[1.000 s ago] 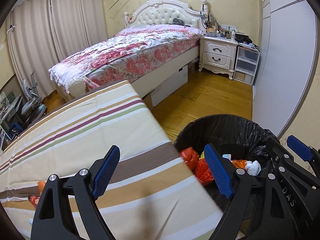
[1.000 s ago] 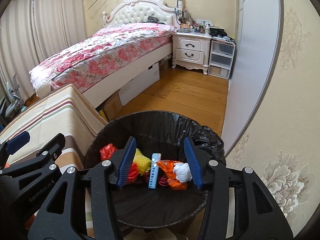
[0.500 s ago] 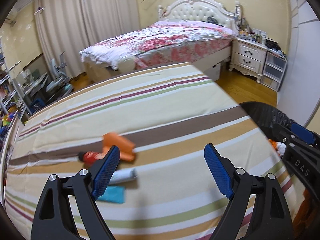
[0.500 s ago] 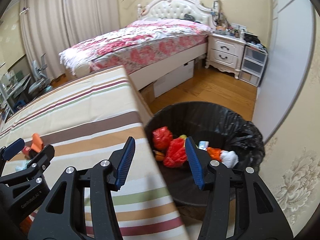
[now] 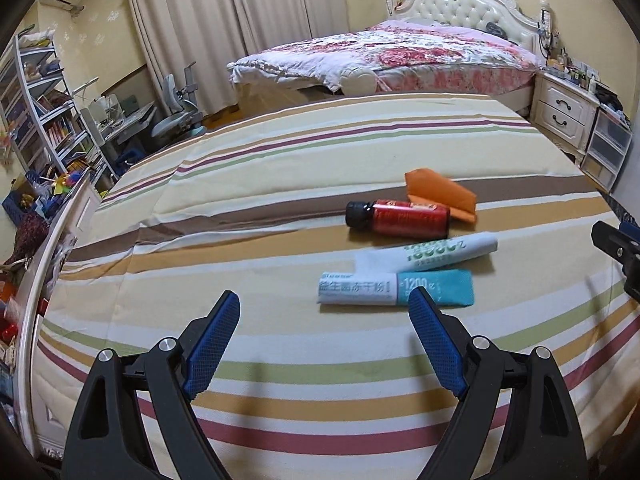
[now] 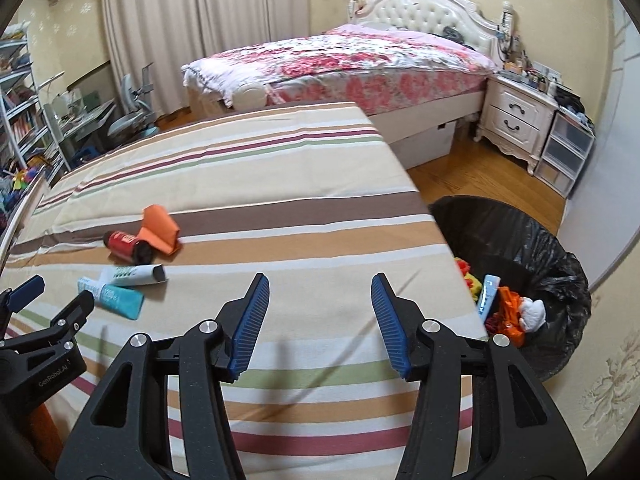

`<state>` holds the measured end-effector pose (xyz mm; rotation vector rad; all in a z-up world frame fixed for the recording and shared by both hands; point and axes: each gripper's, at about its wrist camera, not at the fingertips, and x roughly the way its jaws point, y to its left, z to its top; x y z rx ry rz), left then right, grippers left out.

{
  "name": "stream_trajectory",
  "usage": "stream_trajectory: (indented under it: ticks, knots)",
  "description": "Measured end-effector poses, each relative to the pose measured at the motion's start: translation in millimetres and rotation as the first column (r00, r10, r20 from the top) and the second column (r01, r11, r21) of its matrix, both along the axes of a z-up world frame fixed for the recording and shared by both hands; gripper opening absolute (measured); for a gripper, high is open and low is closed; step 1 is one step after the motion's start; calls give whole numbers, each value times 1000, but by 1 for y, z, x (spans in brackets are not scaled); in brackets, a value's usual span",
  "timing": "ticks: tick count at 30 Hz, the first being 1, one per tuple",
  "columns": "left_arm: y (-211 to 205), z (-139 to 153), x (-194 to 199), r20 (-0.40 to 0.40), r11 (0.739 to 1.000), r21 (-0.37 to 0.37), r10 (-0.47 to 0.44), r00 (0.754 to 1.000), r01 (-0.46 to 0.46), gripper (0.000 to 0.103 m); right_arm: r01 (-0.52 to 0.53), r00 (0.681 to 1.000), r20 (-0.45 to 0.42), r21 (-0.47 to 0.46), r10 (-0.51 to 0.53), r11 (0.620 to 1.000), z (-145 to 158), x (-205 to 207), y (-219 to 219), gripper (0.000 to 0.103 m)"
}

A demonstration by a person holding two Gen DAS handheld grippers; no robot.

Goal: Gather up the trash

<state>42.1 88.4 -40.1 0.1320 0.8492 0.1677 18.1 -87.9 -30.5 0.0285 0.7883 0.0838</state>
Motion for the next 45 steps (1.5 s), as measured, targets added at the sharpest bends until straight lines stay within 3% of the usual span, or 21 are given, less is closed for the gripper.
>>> stream_trajectory:
  ticks: [16,32,45]
  knots:
    - [-10,-14,15,-34,999,44,-26,999,27,84,-3,1000,-1,18,3,1000,0,0,-1,52]
    - [9,-12,15,-63,999,-37,31,998,-33,84,-15,1000,-6,24,15,1000,-3,2,0,52]
    - [49,-11,7,-57,992,-41,120,991,-123,84,-163,986,-28,18,164,986,0,26,60,52]
